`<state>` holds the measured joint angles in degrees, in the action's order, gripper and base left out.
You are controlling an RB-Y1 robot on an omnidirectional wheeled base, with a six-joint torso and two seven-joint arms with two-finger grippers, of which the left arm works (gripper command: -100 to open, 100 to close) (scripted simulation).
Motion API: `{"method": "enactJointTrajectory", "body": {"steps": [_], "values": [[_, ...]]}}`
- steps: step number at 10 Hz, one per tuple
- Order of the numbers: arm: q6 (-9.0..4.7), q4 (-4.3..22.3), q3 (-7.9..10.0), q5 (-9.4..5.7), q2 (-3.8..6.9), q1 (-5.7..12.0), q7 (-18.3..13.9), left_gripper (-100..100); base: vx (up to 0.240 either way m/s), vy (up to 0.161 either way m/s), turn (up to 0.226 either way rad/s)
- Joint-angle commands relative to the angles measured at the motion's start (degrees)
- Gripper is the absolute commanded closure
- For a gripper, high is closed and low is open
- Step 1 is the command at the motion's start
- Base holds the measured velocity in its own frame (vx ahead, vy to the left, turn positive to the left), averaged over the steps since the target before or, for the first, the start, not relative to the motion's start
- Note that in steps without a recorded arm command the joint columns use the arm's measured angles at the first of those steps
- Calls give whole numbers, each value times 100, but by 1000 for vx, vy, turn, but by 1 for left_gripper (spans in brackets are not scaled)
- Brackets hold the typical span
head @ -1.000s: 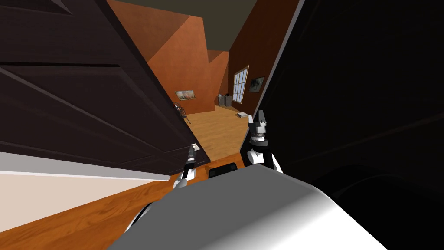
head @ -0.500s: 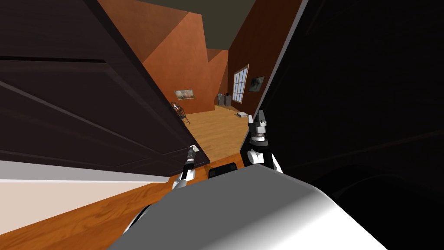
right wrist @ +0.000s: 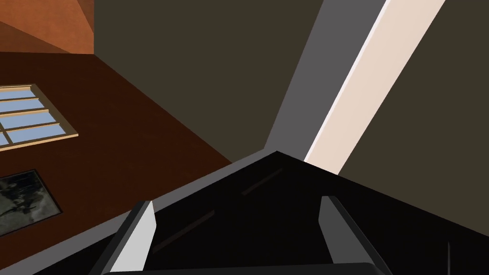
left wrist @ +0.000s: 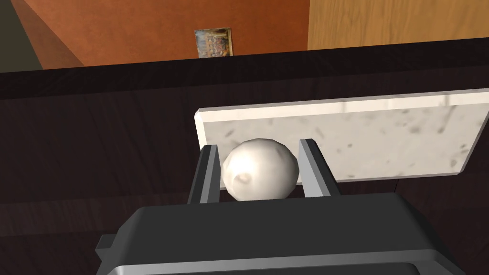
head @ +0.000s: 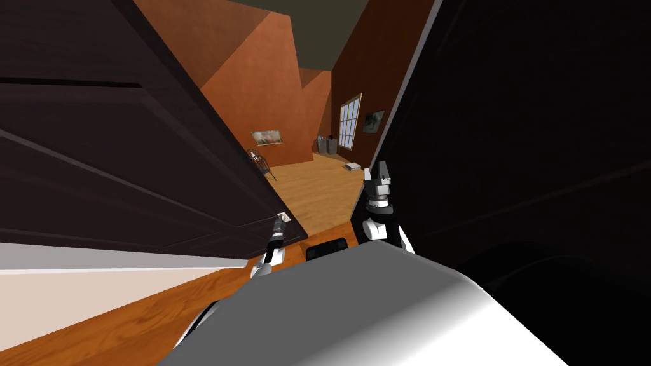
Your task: Pull the door open
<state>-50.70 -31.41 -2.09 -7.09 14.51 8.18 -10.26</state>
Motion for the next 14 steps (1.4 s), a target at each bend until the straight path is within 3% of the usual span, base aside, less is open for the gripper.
{"method": "enactJointTrajectory", "body": {"steps": [1,8,11,14], "values": [[-52,-13,-76,37,72,-91,-117,100,-162,51,-136],[-369,15,-375,178,550,-314,-711,100,-197,46,-138],[-409,122,-401,192,516,-289,-716,100,-54,-6,2],[-368,92,-389,150,515,-303,-686,100,-154,51,-161]]}}
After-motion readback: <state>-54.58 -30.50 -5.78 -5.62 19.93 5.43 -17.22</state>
